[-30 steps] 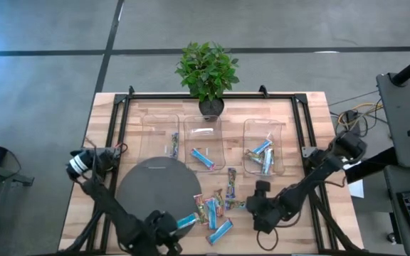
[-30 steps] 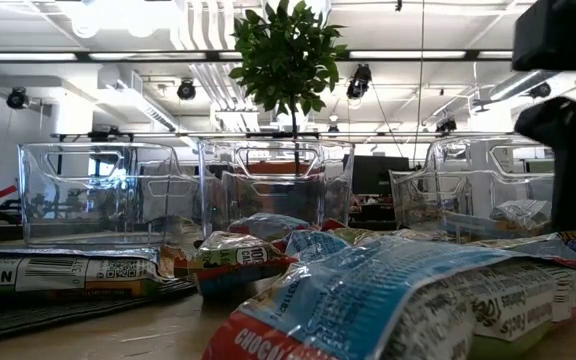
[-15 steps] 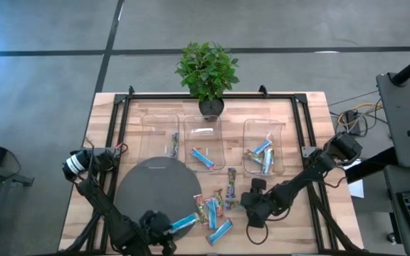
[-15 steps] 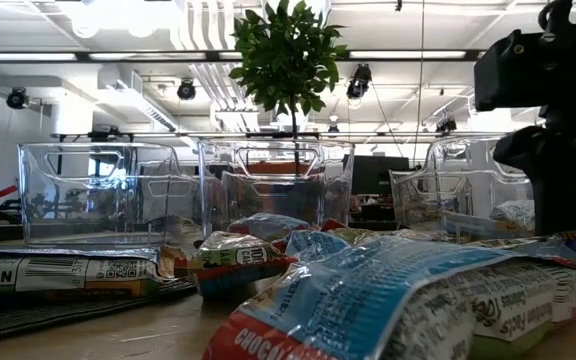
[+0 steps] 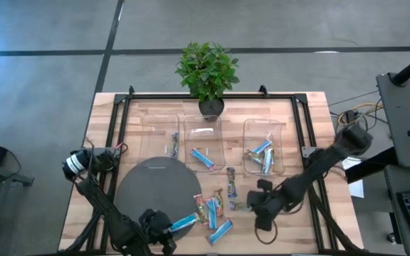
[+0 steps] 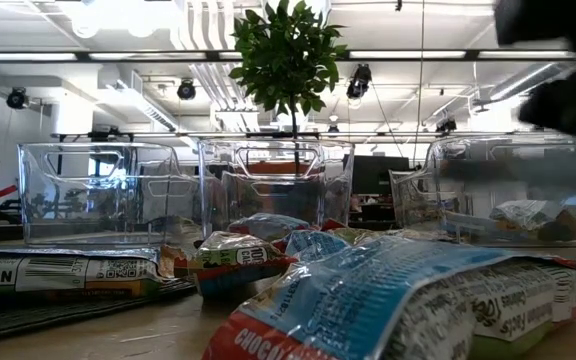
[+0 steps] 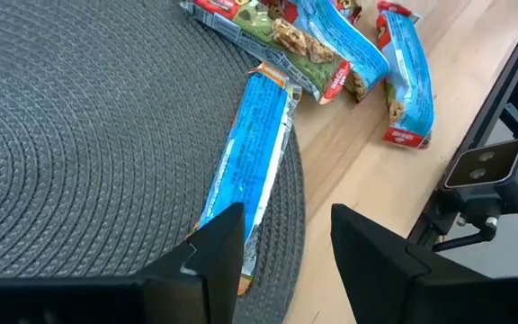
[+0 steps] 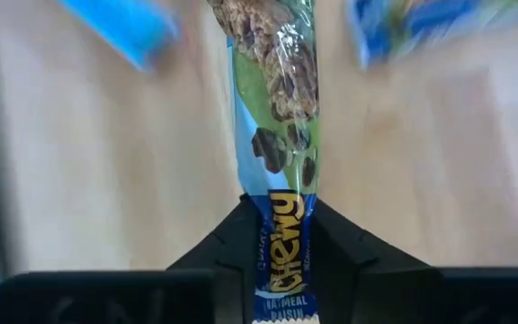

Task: Pick and place Granola Bars by type
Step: Put the violet granola bar into the left transparent bin

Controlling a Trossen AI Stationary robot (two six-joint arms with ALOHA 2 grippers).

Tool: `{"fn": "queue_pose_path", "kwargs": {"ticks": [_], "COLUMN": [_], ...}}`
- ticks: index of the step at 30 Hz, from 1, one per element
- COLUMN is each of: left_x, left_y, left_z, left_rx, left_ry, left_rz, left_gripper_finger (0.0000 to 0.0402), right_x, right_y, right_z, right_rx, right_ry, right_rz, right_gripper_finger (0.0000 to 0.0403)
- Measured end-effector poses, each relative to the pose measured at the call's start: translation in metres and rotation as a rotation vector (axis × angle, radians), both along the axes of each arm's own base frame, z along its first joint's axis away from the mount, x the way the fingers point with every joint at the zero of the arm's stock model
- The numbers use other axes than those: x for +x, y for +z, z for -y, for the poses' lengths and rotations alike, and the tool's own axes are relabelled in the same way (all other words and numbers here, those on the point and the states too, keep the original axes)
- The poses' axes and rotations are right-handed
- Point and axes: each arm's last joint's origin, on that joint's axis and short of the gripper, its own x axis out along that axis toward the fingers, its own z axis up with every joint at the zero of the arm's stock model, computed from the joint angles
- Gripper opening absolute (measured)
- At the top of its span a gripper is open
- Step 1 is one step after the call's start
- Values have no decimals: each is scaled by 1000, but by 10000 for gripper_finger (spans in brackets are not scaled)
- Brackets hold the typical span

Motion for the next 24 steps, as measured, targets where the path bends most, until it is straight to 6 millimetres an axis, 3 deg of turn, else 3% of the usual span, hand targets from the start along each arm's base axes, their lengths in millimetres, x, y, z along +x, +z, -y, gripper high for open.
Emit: {"fn": "queue_pose_path", "kwargs": {"ticks": [8,12,15,20,24], "left_x": [1,3,8,25,38], "left_y": [7,23,32,58,85], "left_z": [-6,-17,-31,-64,-91], "left_rx": [65,141,176,2,-134], "left_ry": [40,47,24,103,191], "left_rz": [80,148,92,46,164], "left_gripper_finger": [149,149,149,149,149], "right_x": [-3,7,14,27,34], "right_y": [58,65,64,61,59], "right_z": [23,27,25,19,16], "right_rx": [108,77,59,-28,-192], "right_ry": [-151,-92,-39,38,82], "right_rz": [214,233,218,177,128], "right_gripper_finger": [64,63,63,63,63]}}
